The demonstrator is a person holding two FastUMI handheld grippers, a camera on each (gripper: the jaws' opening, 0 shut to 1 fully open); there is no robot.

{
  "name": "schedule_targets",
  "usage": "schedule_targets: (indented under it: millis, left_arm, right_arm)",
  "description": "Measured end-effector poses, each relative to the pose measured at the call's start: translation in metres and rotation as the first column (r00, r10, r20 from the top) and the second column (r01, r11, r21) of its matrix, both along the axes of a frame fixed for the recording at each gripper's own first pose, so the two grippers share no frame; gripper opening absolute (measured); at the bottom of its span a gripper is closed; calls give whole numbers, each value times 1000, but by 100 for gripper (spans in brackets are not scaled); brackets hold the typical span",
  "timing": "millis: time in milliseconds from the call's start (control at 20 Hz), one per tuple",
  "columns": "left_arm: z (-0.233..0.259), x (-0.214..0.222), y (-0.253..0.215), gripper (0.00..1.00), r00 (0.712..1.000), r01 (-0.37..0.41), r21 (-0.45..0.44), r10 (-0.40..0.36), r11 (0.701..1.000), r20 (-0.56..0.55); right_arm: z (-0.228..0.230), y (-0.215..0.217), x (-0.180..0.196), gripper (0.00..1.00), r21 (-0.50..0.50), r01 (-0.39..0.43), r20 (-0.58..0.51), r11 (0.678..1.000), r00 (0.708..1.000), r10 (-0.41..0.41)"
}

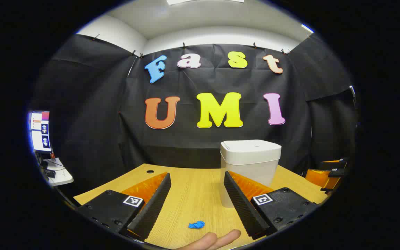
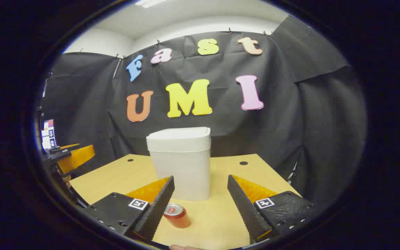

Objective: Press the lid of the desktop garbage bin to open it, pick up the crumpled paper on the desktop and throw it into the bin, then pick up the pop can on the desktop and drop it into the bin, and finally close the garbage bin lid.

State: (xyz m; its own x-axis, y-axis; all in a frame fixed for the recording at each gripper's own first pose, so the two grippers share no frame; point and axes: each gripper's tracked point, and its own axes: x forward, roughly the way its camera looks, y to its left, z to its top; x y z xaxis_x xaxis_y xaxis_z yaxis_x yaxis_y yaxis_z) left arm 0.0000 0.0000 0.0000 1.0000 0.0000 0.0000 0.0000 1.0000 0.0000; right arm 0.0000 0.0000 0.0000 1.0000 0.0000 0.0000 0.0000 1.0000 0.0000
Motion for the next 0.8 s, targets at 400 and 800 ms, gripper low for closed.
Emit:
schedule_targets:
  millis: [400,800]
  left_arm:
    - [-2,2,4,99,1000,-29,-10,29,1000,0]
    - [-2,4,6,99,1000,-30,-5,30,1000,8]
  right_arm:
    - [-4,1,3,96,-31,13,-14,999,1000,-13]
    - [-3,20,5,96,-65,-20,-15,998,1000,19]
